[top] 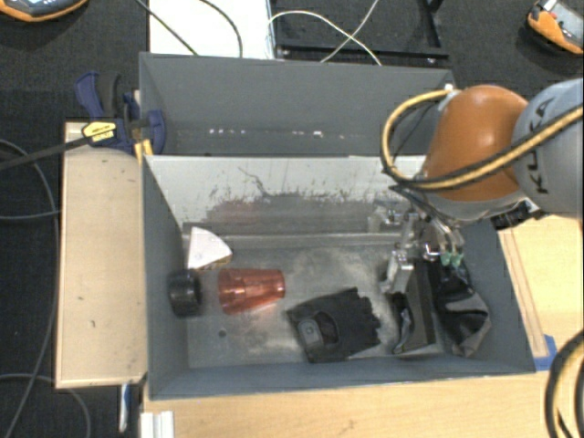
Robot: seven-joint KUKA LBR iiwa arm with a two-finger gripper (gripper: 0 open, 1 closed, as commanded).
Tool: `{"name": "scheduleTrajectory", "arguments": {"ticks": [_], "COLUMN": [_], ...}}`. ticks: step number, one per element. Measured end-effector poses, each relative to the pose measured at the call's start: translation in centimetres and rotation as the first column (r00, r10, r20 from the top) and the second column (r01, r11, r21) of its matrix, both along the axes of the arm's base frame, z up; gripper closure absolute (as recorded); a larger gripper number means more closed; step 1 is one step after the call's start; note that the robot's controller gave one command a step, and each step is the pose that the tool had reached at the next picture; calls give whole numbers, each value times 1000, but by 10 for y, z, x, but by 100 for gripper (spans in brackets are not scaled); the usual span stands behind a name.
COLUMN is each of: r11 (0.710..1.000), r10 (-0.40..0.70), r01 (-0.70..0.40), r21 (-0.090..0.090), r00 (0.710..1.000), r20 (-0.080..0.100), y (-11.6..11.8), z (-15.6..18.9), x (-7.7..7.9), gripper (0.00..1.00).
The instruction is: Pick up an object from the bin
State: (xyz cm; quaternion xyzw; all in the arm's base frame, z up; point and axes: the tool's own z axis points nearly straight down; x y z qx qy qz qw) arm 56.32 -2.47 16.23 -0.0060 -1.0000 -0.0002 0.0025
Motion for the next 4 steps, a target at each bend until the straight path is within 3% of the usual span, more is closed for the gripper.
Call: {"name": "scheduleTrajectory", "arguments": {"ticks": [1, 2, 3, 4], "r11": [1000, 994, 968, 893], "r10": [1, -106, 251, 449], "r01": [-1, 106, -251, -449], "r21": [0, 1, -1, 4], "r00": [1000, 994, 968, 893], "r20": [8, 1, 14, 3], "y": [0, 85, 78, 105], "z": [5, -92, -33, -62], "x": [2, -49, -47, -81], "gripper": [0, 0, 0, 0]}}
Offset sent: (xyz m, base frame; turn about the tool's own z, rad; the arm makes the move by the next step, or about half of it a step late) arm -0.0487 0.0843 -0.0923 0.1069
